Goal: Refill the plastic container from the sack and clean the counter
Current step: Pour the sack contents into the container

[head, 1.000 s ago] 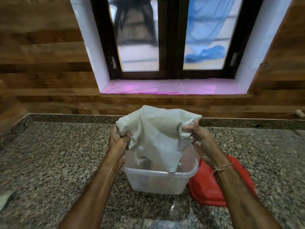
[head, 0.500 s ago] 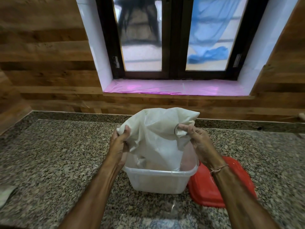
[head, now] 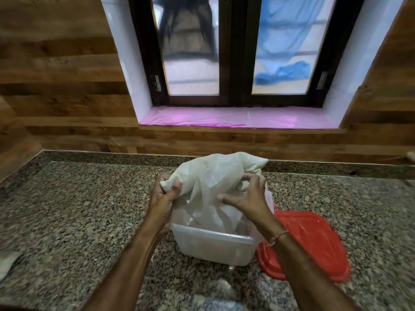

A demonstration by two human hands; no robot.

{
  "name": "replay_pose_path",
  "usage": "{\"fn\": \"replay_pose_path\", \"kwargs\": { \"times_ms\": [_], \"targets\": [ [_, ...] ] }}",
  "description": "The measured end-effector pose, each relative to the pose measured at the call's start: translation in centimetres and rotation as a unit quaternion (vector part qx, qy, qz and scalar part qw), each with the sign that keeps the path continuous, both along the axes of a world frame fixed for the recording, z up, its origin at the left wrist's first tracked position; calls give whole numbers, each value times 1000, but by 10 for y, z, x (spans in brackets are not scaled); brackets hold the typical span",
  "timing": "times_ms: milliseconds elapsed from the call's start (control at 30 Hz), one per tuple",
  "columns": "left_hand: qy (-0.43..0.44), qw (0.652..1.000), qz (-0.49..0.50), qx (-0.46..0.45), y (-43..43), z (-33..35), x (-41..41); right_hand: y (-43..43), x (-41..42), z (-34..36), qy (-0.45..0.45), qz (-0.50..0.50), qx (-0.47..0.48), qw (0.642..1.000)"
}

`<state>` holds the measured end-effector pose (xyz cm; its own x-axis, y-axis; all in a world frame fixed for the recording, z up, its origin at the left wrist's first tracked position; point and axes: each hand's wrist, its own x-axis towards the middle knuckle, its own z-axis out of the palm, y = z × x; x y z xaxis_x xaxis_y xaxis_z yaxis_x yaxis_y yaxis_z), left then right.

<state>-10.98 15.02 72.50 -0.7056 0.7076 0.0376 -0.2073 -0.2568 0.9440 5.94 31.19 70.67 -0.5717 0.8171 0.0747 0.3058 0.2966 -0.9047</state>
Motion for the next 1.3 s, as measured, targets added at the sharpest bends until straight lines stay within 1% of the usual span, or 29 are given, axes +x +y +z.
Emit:
{"fn": "replay_pose_path", "kwargs": {
  "times_ms": [33, 67, 100, 167, 233, 300, 333, 433, 600, 733, 800, 967, 1100, 1200, 1300],
  "targets": [
    [15, 1000, -2, -8, -3, 0, 0, 5, 2, -2, 69, 10, -66, 995],
    [36, 999, -5, -20, -5, 0, 0, 10, 5, -5, 142, 4, -120, 983],
    [59, 998, -9, -34, -8, 0, 0, 14, 8, -6, 191, -24, -154, 969],
    [94, 994, -19, -56, -12, 2, 1, 19, 10, -4, 246, -84, -175, 950],
    [106, 992, -26, -62, -16, 6, 1, 24, 10, 4, 285, -127, -185, 932],
    [111, 992, -30, -60, -18, 10, 0, 34, 11, 14, 316, -122, -216, 916],
    [112, 991, -30, -59, -18, 12, 0, 39, 13, 17, 315, -102, -225, 917],
    [118, 991, -26, -65, -17, 14, 1, 52, 24, 18, 295, -51, -211, 931],
    [113, 991, 4, -70, -13, 23, -7, 70, 39, 25, 301, -59, -204, 930],
    [133, 989, 5, -72, -9, 37, -17, 84, 48, 44, 284, -23, -190, 939],
    [135, 988, 17, -68, -7, 44, -19, 90, 51, 53, 260, -17, -175, 949],
    [171, 982, 24, -74, -1, 57, -24, 102, 59, 70, 200, -7, -111, 973],
    [192, 979, 21, -69, 3, 62, -19, 105, 61, 80, 132, 31, -16, 991],
    [176, 982, 19, -60, 6, 64, -19, 105, 61, 80, 118, 6, 24, 993],
    [136, 990, 19, -42, 7, 66, -23, 102, 58, 81, 106, -15, 57, 993]
  ]
}}
